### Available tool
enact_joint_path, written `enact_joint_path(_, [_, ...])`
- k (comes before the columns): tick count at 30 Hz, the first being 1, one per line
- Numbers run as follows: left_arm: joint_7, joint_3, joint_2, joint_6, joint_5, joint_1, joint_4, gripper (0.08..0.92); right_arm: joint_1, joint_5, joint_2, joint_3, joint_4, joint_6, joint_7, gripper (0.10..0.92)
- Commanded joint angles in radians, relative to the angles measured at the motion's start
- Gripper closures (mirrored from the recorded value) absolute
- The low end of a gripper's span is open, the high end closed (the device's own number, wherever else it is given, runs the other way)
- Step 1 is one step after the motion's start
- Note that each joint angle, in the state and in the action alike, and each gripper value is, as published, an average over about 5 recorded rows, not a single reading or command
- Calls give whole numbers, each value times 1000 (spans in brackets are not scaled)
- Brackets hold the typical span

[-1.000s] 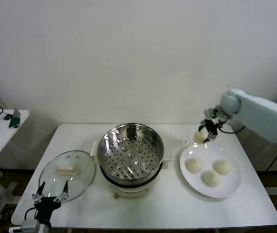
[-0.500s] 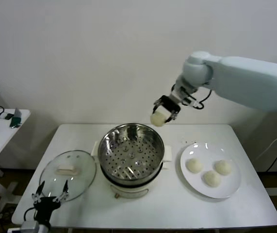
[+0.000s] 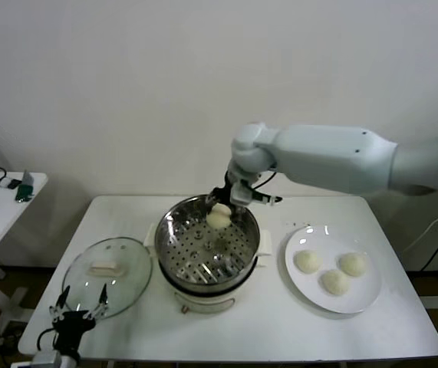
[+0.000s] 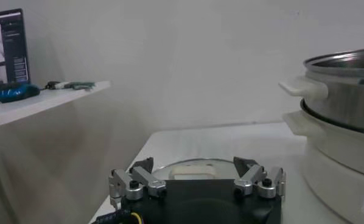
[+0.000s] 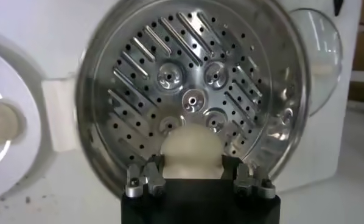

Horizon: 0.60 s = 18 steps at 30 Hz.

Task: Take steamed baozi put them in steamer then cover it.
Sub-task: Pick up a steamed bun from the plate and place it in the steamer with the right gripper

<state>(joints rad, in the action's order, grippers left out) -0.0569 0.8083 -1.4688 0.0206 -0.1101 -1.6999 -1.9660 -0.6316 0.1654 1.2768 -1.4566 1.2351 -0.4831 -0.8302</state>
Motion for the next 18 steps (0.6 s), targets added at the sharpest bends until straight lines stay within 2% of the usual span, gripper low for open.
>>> enact_joint_path(1, [2,-1,2,-3,1,1,8,177,112,111,99,14,-171,-64,46,381])
enact_joint_path(8, [3,0,5,-4,0,7,15,177,135,109,136,25,-242,-87,67,376])
enact_joint_path(11, [3,0,5,-4,0,7,14,177,116,55,131,35,-240,-97,71,328])
enact_joint_path(14, [3,-1,3,-3,2,7,13,177,31,-123,98,13,-199,-106,15,250])
enact_joint_path(18, [2,-8,-2,-1,11,4,6,177,-146,-431,27,-92,-149,-131,-122,208])
